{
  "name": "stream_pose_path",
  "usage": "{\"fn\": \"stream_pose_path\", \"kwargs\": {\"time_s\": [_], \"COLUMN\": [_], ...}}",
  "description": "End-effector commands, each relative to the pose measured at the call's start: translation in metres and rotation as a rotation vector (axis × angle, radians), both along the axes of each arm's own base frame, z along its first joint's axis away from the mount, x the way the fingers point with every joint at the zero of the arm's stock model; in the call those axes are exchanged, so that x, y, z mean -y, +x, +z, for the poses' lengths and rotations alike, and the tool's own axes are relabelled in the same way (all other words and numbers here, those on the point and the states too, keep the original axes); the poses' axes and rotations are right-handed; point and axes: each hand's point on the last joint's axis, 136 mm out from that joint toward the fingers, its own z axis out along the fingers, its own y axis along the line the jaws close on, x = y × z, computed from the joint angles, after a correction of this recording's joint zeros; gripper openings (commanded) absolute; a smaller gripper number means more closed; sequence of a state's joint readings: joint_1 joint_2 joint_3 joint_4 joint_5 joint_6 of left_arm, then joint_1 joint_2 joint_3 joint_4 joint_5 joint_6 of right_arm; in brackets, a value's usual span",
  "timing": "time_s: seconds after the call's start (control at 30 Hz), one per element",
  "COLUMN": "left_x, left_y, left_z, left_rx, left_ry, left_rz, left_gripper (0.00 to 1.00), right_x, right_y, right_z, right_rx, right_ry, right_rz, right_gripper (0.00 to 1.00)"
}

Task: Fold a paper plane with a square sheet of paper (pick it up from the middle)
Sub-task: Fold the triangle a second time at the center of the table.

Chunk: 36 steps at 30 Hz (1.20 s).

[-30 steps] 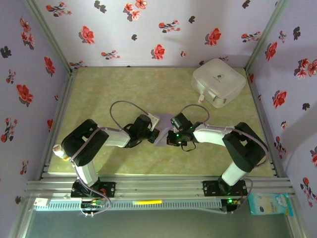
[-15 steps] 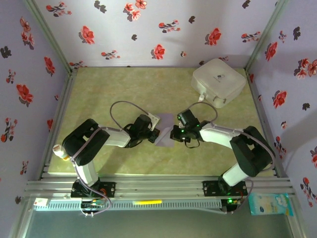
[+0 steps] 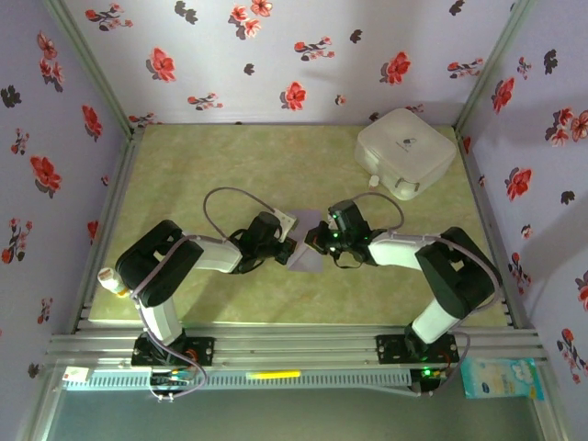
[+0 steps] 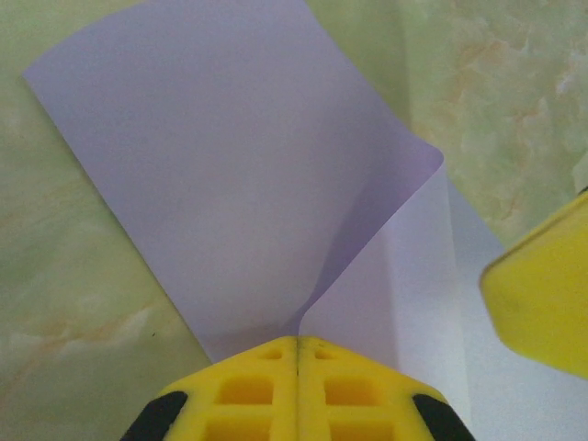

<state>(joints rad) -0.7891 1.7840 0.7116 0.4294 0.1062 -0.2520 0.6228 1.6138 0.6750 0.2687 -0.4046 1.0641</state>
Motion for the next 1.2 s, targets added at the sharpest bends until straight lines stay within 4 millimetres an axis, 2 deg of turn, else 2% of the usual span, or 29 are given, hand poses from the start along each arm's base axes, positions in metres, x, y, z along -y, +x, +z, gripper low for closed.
{"fn": "stream_pose_path", "kwargs": {"time_s": [0.0, 0.27, 0.4, 0.63, 0.9, 1.03, 1.17], "left_x": [-0.01, -0.01, -0.01, -0.008, -0.009, -0.01, -0.009], "left_y": [-0.013, -0.012, -0.012, -0.01, -0.012, -0.012, -0.013], "left_z": [-0.022, -0.022, -0.022, -0.019, -0.021, -0.022, -0.022], "left_rx": [-0.071, -0.065, -0.062, -0.053, -0.058, -0.06, -0.061], "left_ry": [0.06, 0.064, 0.065, 0.065, 0.082, 0.087, 0.089], "left_rz": [-0.013, -0.019, -0.021, -0.026, -0.04, -0.043, -0.046], "left_gripper": [0.0, 0.0, 0.0, 0.0, 0.0, 0.0, 0.0], "right_x": [-0.009, -0.009, -0.007, 0.015, 0.03, 0.03, 0.016], "right_y": [0.008, 0.014, 0.013, 0.003, -0.008, -0.004, 0.009], "right_z": [0.003, -0.003, -0.013, -0.038, -0.061, -0.05, -0.02], "right_rx": [-0.004, -0.021, -0.052, -0.11, -0.163, -0.139, -0.067], "right_ry": [0.03, -0.011, -0.039, -0.158, -0.189, -0.176, -0.092], "right_rz": [-0.018, -0.032, -0.039, -0.082, -0.137, -0.151, -0.132], "right_gripper": [0.0, 0.0, 0.0, 0.0, 0.0, 0.0, 0.0]}}
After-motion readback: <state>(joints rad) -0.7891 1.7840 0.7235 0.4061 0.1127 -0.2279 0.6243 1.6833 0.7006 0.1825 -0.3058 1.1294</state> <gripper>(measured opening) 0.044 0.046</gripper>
